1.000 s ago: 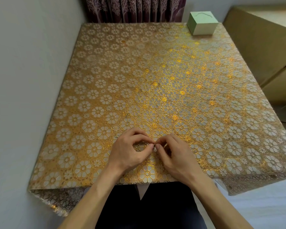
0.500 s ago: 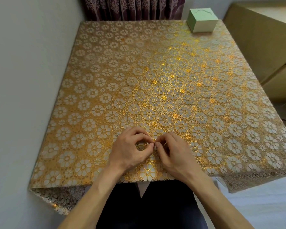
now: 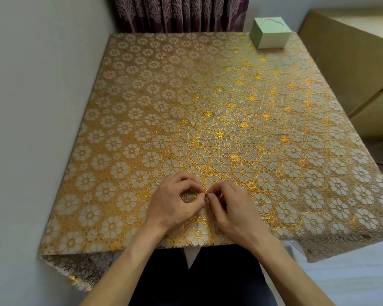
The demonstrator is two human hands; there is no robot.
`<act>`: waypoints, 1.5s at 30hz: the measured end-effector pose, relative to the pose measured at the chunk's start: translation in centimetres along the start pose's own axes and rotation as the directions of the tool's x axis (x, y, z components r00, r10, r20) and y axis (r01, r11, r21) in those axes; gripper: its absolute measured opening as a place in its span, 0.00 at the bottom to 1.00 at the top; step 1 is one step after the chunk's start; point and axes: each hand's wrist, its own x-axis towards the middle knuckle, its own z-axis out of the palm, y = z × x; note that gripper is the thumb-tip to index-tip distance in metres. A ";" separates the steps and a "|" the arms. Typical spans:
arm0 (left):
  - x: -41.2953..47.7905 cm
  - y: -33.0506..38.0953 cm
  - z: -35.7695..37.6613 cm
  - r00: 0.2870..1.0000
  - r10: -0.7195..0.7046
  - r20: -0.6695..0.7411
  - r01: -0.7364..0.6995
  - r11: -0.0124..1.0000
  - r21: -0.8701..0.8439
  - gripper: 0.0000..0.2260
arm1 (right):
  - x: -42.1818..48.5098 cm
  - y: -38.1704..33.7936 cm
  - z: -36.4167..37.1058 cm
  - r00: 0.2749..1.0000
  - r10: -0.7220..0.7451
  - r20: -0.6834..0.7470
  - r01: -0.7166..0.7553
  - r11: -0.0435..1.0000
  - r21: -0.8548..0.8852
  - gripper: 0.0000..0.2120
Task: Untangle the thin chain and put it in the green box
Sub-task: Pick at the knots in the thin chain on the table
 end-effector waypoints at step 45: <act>0.0 0.1 -0.1 0.999 -0.043 0.003 0.043 0.999 -0.028 0.07 | 0.0 -0.4 -0.2 0.999 0.040 0.018 -0.040 0.998 0.041 0.04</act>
